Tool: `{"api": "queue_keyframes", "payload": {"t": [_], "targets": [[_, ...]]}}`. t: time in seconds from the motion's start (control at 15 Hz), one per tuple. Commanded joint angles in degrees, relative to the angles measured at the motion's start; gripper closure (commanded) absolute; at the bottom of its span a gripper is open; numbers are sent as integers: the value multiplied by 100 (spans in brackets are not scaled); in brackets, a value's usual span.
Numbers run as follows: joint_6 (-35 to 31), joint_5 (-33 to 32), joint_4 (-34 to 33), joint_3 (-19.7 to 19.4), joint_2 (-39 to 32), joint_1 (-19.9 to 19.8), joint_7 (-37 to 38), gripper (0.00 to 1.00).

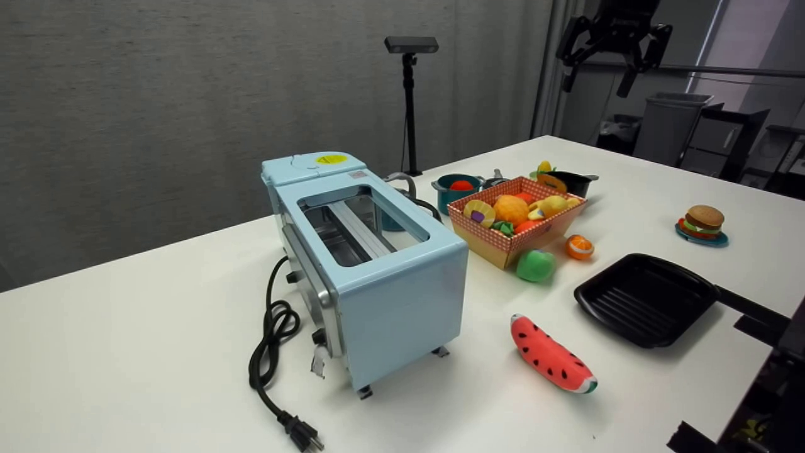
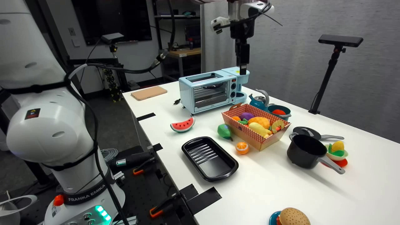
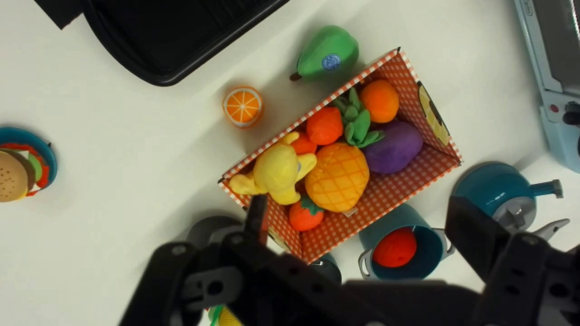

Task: Take the pineapple plush toy out of the box and put it in the black pot

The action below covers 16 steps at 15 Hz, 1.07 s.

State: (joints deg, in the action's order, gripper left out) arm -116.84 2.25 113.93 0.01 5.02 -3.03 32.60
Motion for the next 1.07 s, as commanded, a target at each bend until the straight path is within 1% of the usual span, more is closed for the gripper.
{"api": "queue_keyframes", "payload": {"t": [0.0, 0.27, 0.4, 0.47, 1.0], "targets": [[310, -90, -673, -31, -553, 30, -263, 0], [411, -142, -1093, -64, -970, 68, -440, 0], [491, -80, -1192, -76, -1054, 78, -554, 0], [242, -52, -872, -82, -888, 90, -414, 0], [423, -60, -1062, -92, -1080, 99, -469, 0]]}}
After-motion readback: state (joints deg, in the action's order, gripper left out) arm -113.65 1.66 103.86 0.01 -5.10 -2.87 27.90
